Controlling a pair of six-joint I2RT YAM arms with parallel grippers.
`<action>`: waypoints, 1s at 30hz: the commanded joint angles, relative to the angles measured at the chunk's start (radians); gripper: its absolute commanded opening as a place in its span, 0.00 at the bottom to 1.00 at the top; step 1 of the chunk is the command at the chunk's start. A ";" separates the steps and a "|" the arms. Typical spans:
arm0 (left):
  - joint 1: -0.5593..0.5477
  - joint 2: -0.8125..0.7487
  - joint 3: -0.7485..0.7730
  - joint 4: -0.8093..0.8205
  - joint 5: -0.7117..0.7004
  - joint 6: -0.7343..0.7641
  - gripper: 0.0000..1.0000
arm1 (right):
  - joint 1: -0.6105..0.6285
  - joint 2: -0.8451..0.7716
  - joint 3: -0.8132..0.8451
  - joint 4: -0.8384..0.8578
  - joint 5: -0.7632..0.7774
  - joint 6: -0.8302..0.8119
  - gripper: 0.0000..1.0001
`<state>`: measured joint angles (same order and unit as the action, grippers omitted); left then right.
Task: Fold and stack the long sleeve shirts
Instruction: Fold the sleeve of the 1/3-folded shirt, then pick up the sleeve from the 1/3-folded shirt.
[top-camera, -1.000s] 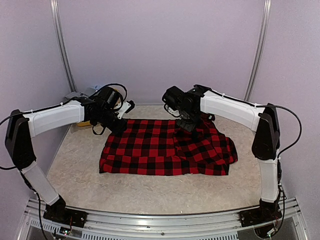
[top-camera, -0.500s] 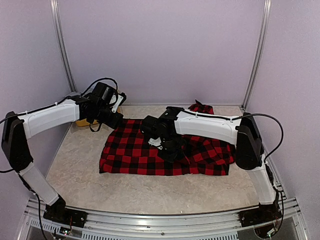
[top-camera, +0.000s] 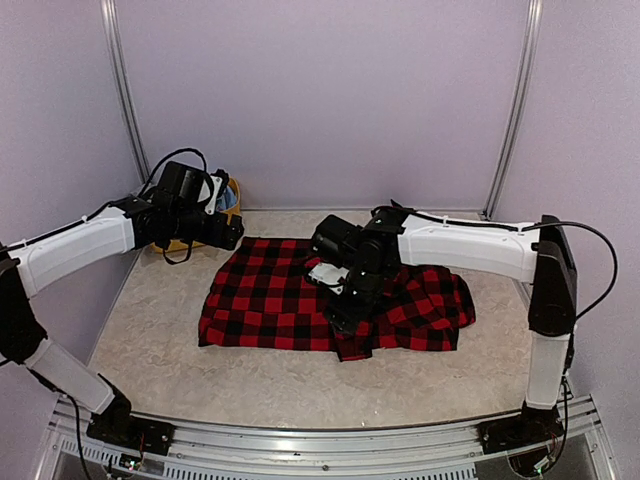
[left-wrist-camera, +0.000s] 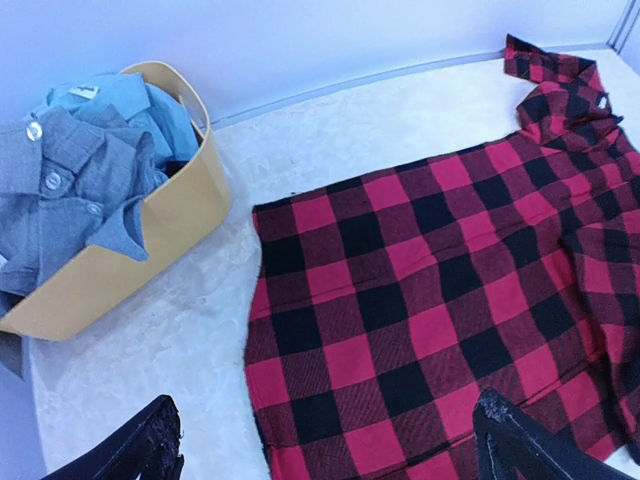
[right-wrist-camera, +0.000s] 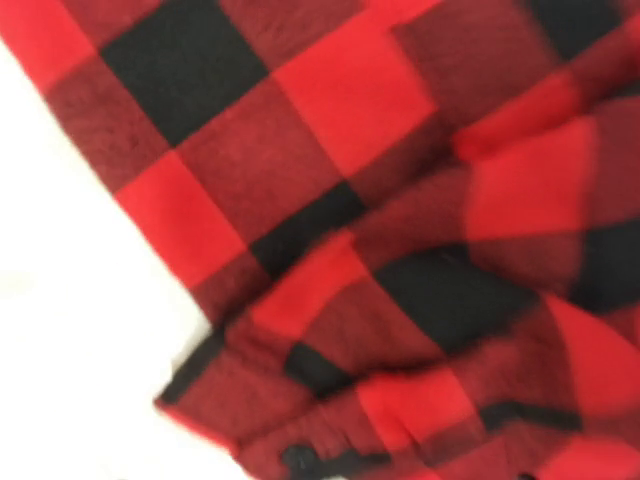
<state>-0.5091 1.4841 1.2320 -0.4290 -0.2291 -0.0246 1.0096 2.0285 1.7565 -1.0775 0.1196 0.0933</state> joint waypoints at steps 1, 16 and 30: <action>0.004 -0.082 -0.130 0.107 0.251 -0.188 0.96 | -0.080 -0.178 -0.155 0.167 -0.050 0.019 0.78; -0.427 -0.164 -0.510 0.644 0.374 -0.661 0.90 | -0.258 -0.354 -0.451 0.486 -0.154 0.068 0.73; -0.479 0.263 -0.316 0.737 0.470 -0.644 0.54 | -0.290 -0.407 -0.550 0.523 -0.127 0.067 0.71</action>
<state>-0.9920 1.6844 0.8425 0.2684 0.2020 -0.6792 0.7372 1.6653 1.2388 -0.5808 -0.0200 0.1520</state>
